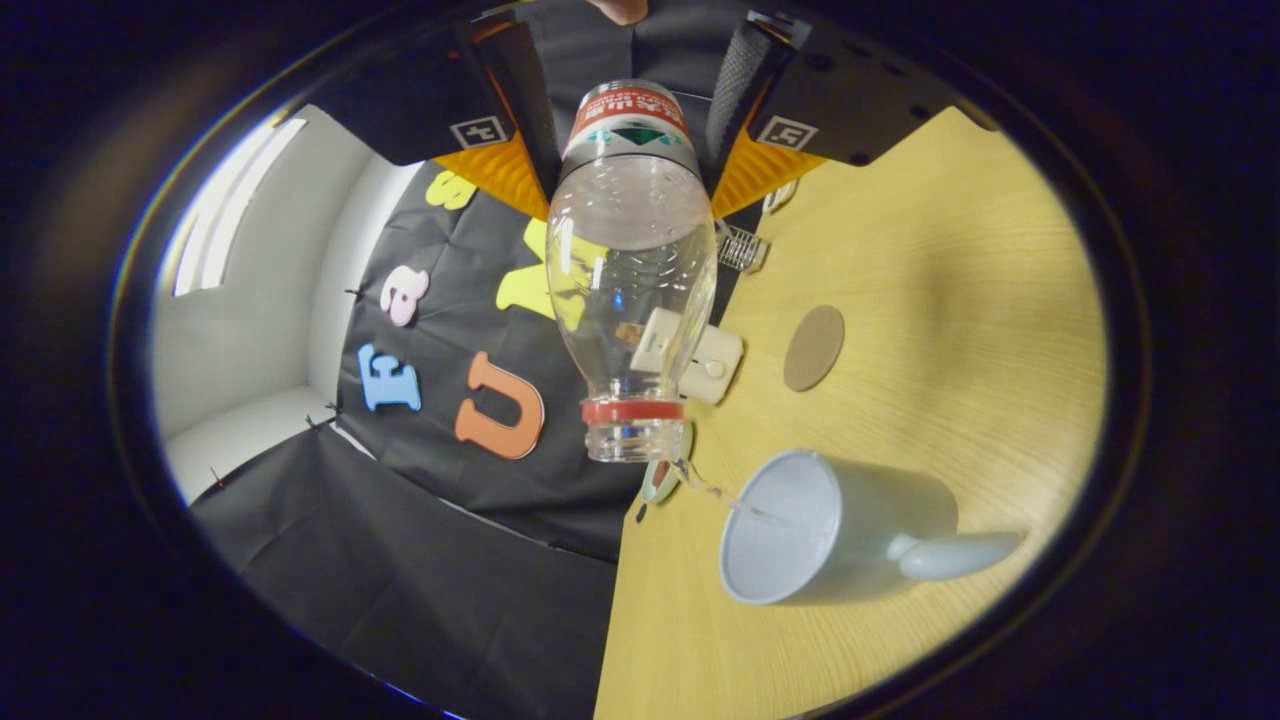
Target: Take the bottle from table, then pour the juice into the cup, finally place the bottle on the coaster
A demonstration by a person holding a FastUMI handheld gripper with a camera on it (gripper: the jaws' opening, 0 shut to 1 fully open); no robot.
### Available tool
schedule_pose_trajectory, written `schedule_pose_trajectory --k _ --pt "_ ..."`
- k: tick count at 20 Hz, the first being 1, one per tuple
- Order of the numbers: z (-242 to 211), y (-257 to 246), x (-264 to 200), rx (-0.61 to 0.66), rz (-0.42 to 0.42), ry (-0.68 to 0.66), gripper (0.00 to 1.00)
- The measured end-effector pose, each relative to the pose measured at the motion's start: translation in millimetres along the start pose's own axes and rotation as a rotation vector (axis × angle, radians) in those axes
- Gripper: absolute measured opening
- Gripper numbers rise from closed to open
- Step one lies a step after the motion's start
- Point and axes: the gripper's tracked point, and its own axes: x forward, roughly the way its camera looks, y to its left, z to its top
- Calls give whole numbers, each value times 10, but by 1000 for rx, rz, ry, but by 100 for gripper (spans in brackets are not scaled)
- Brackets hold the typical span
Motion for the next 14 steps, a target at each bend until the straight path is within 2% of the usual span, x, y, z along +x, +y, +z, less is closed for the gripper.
schedule_pose_trajectory --k 14 --pt "16 -91 -11 -42 -22 -8 76"
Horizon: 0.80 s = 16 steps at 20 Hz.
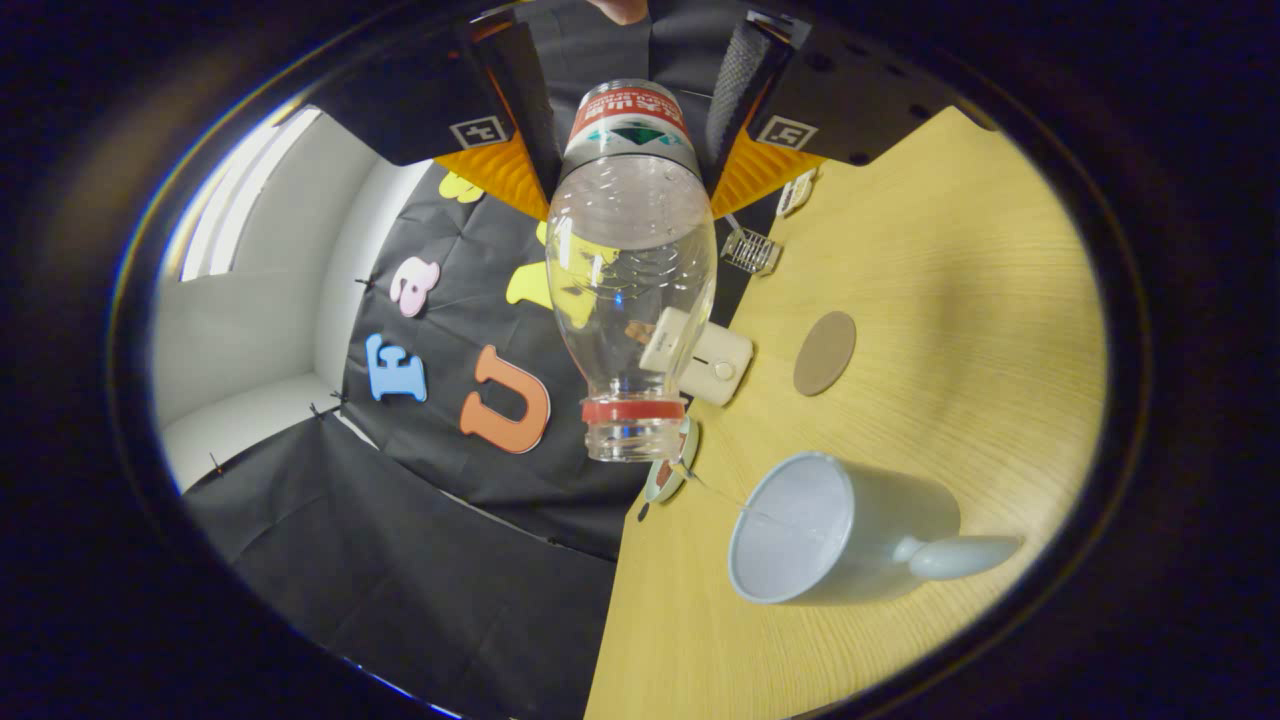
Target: Take the bottle from table, then pour the juice into the cup, finally place the bottle on the coaster
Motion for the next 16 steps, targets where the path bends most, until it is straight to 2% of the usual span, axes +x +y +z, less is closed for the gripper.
schedule_pose_trajectory --k 16 --pt "16 -111 45 -59 -9 -10 75"
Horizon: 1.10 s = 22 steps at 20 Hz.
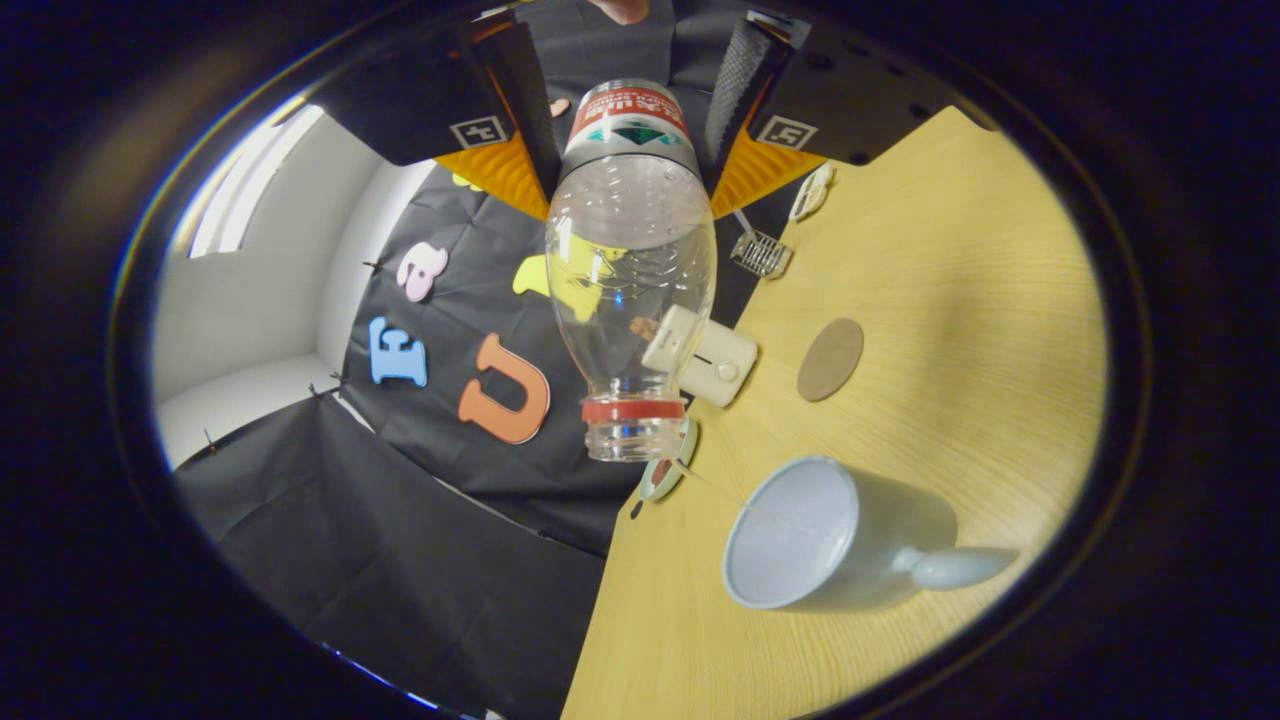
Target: Take the bottle from table, then pour the juice into the cup, finally place the bottle on the coaster
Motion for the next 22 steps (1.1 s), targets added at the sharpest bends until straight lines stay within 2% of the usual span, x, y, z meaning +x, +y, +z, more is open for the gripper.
schedule_pose_trajectory --k 22 --pt "46 -114 92 -88 16 -18 75"
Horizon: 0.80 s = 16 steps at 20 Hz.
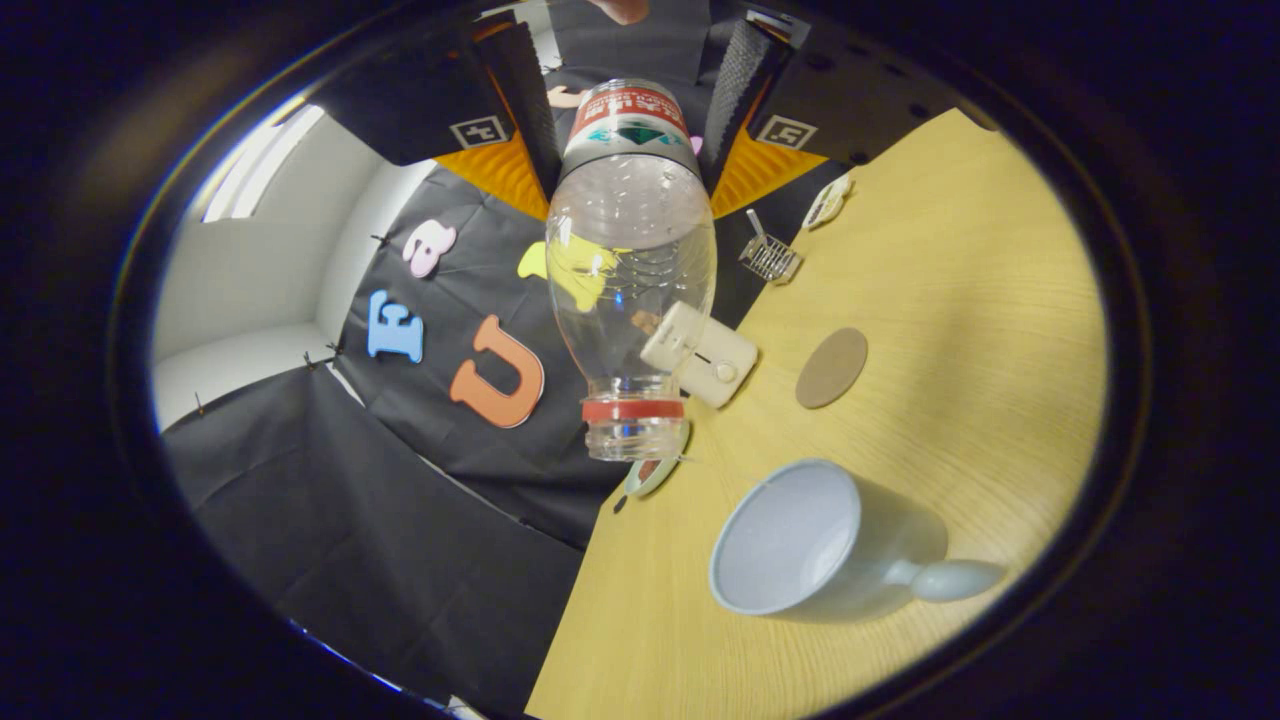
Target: Take the bottle from table, then pour the juice into the cup, finally place the bottle on the coaster
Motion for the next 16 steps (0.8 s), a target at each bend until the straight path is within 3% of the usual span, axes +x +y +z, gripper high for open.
schedule_pose_trajectory --k 16 --pt "16 12 -11 14 7 -5 75"
